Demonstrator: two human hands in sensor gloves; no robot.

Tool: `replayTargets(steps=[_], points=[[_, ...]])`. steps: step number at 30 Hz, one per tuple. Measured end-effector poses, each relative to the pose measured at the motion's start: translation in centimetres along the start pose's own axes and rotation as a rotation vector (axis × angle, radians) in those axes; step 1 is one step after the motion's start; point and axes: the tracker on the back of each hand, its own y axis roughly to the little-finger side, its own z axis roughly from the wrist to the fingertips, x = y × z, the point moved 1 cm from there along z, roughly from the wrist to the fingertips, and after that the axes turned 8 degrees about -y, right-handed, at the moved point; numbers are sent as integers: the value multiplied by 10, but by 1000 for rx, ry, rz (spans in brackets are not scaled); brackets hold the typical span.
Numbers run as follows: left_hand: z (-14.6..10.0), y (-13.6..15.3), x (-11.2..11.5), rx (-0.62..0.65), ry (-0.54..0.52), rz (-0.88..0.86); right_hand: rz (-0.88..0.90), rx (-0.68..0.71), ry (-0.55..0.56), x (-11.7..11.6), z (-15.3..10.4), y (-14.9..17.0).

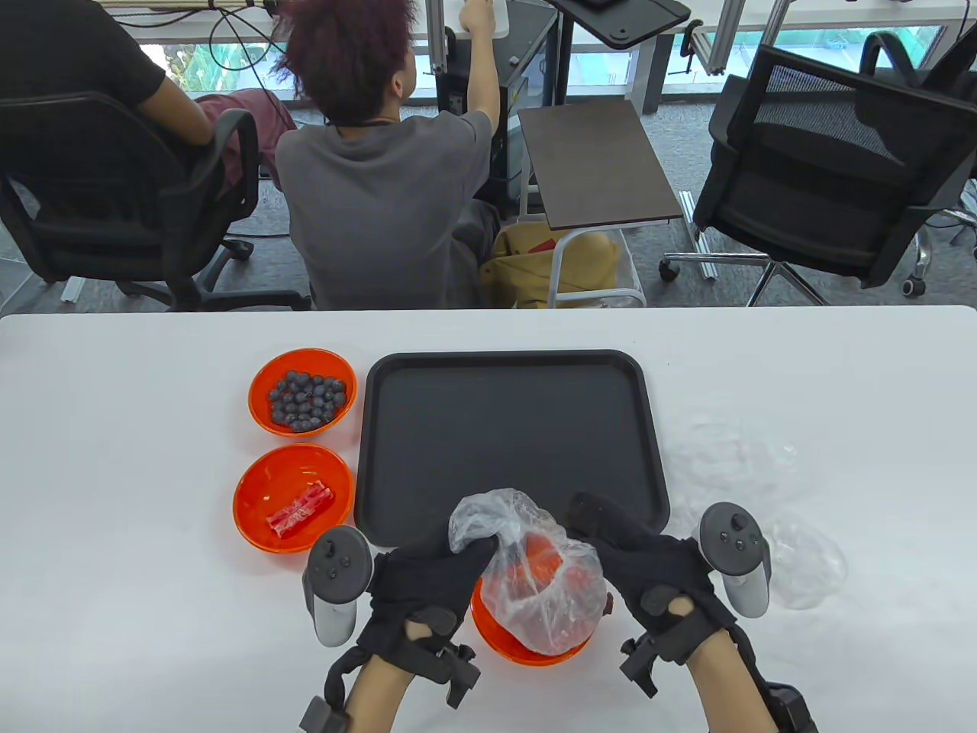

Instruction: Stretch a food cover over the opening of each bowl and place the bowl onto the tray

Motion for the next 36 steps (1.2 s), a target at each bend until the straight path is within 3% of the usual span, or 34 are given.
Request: replayTargets(steps=[6, 11, 18, 23, 28, 31, 36], points=[[-4, -3, 1, 10, -122, 176, 161, 54, -83, -11, 3, 0], [-5, -3, 8, -8, -150, 224, 71, 18, -96, -25, 9, -3], [-8, -4, 14, -10, -198, 299, -173, -55, 122, -35, 9, -19], [-7, -4, 20, -18, -143, 310, -292, -79, 311, -32, 3, -22], [-4, 2, 22, 13, 108, 141, -236, -81, 357, -19, -3, -18], [-1, 6, 16, 6, 126, 19, -214, -74, 351, -14, -5, -16], [1, 12, 14, -72, 67, 20, -143, -14, 279, -18, -2, -15]])
